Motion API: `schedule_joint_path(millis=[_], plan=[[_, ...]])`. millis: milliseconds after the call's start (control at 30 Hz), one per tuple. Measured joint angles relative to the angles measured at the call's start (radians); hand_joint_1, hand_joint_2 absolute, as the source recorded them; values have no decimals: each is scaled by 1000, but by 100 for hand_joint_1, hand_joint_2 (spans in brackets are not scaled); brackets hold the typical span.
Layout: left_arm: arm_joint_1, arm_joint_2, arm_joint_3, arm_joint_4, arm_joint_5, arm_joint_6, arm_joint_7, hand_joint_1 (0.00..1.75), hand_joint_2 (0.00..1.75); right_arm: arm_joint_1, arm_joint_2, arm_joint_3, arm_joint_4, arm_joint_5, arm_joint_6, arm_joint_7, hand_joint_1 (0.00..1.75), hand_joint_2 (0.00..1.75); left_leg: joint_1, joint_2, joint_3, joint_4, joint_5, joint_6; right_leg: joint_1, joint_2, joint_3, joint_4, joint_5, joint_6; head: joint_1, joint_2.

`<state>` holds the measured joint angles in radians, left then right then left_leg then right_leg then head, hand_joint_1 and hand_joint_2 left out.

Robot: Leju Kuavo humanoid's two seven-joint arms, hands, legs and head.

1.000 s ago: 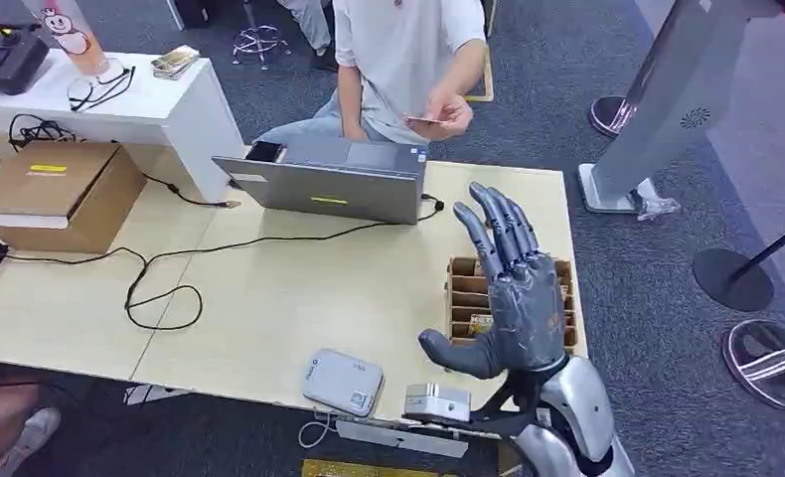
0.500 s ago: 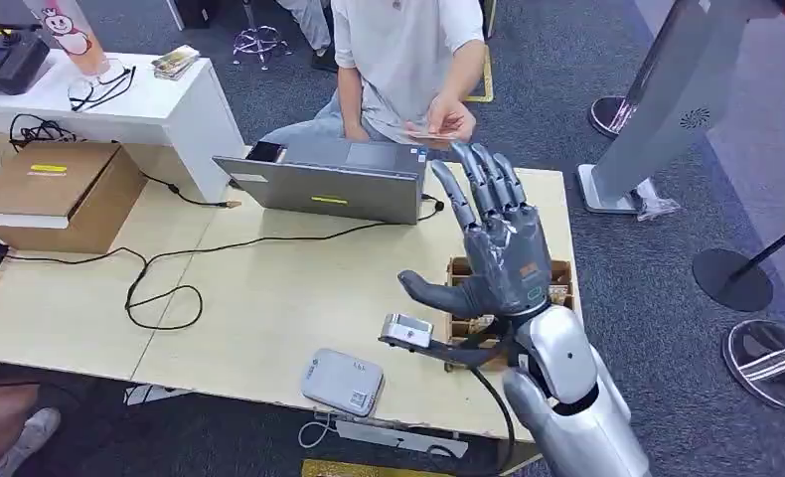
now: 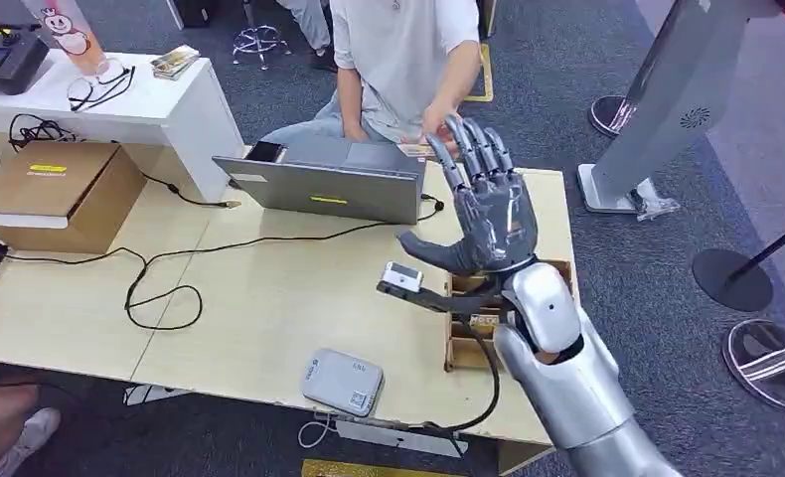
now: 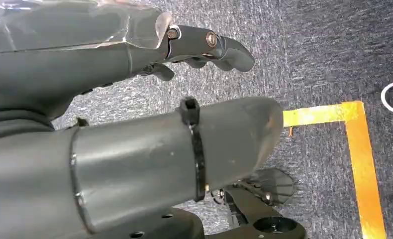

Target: Pass the card to the sensor for recognition and then transmit it.

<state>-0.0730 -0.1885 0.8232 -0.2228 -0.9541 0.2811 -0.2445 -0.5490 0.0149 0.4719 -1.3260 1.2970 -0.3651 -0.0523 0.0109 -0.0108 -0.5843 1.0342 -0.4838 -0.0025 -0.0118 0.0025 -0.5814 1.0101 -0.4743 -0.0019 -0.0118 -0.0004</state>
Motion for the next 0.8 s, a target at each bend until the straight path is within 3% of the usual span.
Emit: schedule_joint_path(millis=[800], plan=[[-4, 2, 0, 0, 4, -3, -9, 0, 0, -62, 12, 1, 122, 21, -12, 21, 0, 175, 0, 0, 0, 0, 0, 0, 0, 0, 0, 0, 0, 0, 0, 0]])
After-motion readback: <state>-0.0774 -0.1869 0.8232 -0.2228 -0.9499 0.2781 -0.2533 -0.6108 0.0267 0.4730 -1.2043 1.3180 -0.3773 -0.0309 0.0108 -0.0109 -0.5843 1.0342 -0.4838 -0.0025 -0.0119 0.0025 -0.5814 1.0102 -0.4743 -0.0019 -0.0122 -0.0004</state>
